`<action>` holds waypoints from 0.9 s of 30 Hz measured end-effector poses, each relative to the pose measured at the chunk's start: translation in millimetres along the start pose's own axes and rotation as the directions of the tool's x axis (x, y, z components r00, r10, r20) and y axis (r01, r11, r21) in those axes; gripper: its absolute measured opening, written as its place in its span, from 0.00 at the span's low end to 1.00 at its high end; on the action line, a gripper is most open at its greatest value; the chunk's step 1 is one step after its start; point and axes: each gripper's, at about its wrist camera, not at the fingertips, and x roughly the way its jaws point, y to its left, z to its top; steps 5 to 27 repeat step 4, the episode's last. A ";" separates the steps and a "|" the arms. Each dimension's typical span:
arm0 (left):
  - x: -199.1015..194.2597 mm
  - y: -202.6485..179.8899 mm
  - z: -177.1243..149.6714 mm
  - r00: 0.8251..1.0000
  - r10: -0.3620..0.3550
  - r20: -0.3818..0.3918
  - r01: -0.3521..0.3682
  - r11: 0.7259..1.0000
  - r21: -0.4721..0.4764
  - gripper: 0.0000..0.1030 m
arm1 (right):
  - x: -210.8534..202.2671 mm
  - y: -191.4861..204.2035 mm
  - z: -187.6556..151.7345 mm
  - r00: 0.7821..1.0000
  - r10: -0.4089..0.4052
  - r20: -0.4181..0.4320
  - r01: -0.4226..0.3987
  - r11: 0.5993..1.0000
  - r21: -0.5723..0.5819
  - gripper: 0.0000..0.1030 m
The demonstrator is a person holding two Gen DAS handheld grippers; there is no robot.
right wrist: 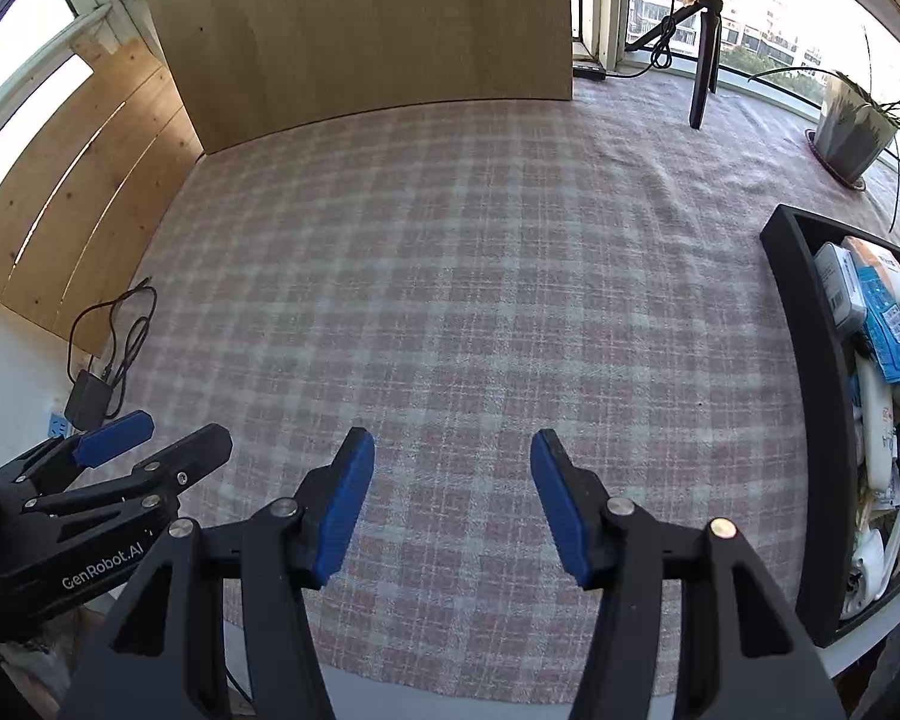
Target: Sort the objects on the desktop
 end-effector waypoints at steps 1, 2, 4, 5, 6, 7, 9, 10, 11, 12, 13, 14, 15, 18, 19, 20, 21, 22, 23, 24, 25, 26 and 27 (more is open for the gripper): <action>-1.5 1.1 0.3 1.000 0.001 0.011 -0.001 1.000 0.002 0.73 | 0.9 -0.2 0.2 1.000 0.000 -0.002 0.000 1.000 0.000 0.52; -1.7 2.0 0.8 1.000 0.006 0.015 -0.006 1.000 0.004 0.74 | 2.1 -0.6 0.2 1.000 0.000 -0.004 0.000 1.000 0.001 0.52; 0.4 4.8 3.0 1.000 0.006 0.018 -0.006 1.000 0.004 0.74 | 5.4 -1.2 1.0 1.000 0.000 -0.005 0.000 1.000 0.004 0.52; 0.4 4.8 3.0 1.000 0.006 0.018 -0.006 1.000 0.004 0.74 | 5.4 -1.2 1.0 1.000 0.000 -0.005 0.000 1.000 0.004 0.52; 0.4 4.8 3.0 1.000 0.006 0.018 -0.006 1.000 0.004 0.74 | 5.4 -1.2 1.0 1.000 0.000 -0.005 0.000 1.000 0.004 0.52; 0.4 4.8 3.0 1.000 0.006 0.018 -0.006 1.000 0.004 0.74 | 5.4 -1.2 1.0 1.000 0.000 -0.005 0.000 1.000 0.004 0.52; 0.4 4.8 3.0 1.000 0.006 0.018 -0.006 1.000 0.004 0.74 | 5.4 -1.2 1.0 1.000 0.000 -0.005 0.000 1.000 0.004 0.52; 0.4 4.8 3.0 1.000 0.006 0.018 -0.006 1.000 0.004 0.74 | 5.4 -1.2 1.0 1.000 0.000 -0.005 0.000 1.000 0.004 0.52; 0.4 4.8 3.0 1.000 0.006 0.018 -0.006 1.000 0.004 0.74 | 5.4 -1.2 1.0 1.000 0.000 -0.005 0.000 1.000 0.004 0.52; 0.4 4.8 3.0 1.000 0.006 0.018 -0.006 1.000 0.004 0.74 | 5.4 -1.2 1.0 1.000 0.000 -0.005 0.000 1.000 0.004 0.52; 0.4 4.8 3.0 1.000 0.006 0.018 -0.006 1.000 0.004 0.74 | 5.4 -1.2 1.0 1.000 0.000 -0.005 0.000 1.000 0.004 0.52; 0.4 4.8 3.0 1.000 0.006 0.018 -0.006 1.000 0.004 0.74 | 5.4 -1.2 1.0 1.000 0.000 -0.005 0.000 1.000 0.004 0.52; 0.4 4.8 3.0 1.000 0.006 0.018 -0.006 1.000 0.004 0.74 | 5.4 -1.2 1.0 1.000 0.000 -0.005 0.000 1.000 0.004 0.52; 0.4 4.8 3.0 1.000 0.006 0.018 -0.006 1.000 0.004 0.74 | 5.4 -1.2 1.0 1.000 0.000 -0.005 0.000 1.000 0.004 0.52; 0.4 4.8 3.0 1.000 0.006 0.018 -0.006 1.000 0.004 0.74 | 5.4 -1.2 1.0 1.000 0.000 -0.005 0.000 1.000 0.004 0.52; 0.4 4.8 3.0 1.000 0.006 0.018 -0.006 1.000 0.004 0.74 | 5.4 -1.2 1.0 1.000 0.000 -0.005 0.000 1.000 0.004 0.52; 0.4 4.8 3.0 1.000 0.006 0.018 -0.006 1.000 0.004 0.74 | 5.4 -1.2 1.0 1.000 0.000 -0.005 0.000 1.000 0.004 0.52; 0.4 4.8 3.0 1.000 0.006 0.018 -0.006 1.000 0.004 0.74 | 5.4 -1.2 1.0 1.000 0.000 -0.005 0.000 1.000 0.004 0.52; 0.4 4.8 3.0 1.000 0.006 0.018 -0.006 1.000 0.004 0.74 | 5.4 -1.2 1.0 1.000 0.000 -0.005 0.000 1.000 0.004 0.52; 0.4 4.8 3.0 1.000 0.006 0.018 -0.006 1.000 0.004 0.74 | 5.4 -1.2 1.0 1.000 0.000 -0.005 0.000 1.000 0.004 0.52; 0.4 4.8 3.0 1.000 0.006 0.018 -0.006 1.000 0.004 0.74 | 5.4 -1.2 1.0 1.000 0.000 -0.005 0.000 1.000 0.004 0.52; 0.4 4.8 3.0 1.000 0.006 0.018 -0.006 1.000 0.004 0.74 | 5.4 -1.2 1.0 1.000 0.000 -0.005 0.000 1.000 0.004 0.52; 0.4 4.8 3.0 1.000 0.006 0.018 -0.006 1.000 0.004 0.74 | 5.4 -1.2 1.0 1.000 0.000 -0.005 0.000 1.000 0.004 0.52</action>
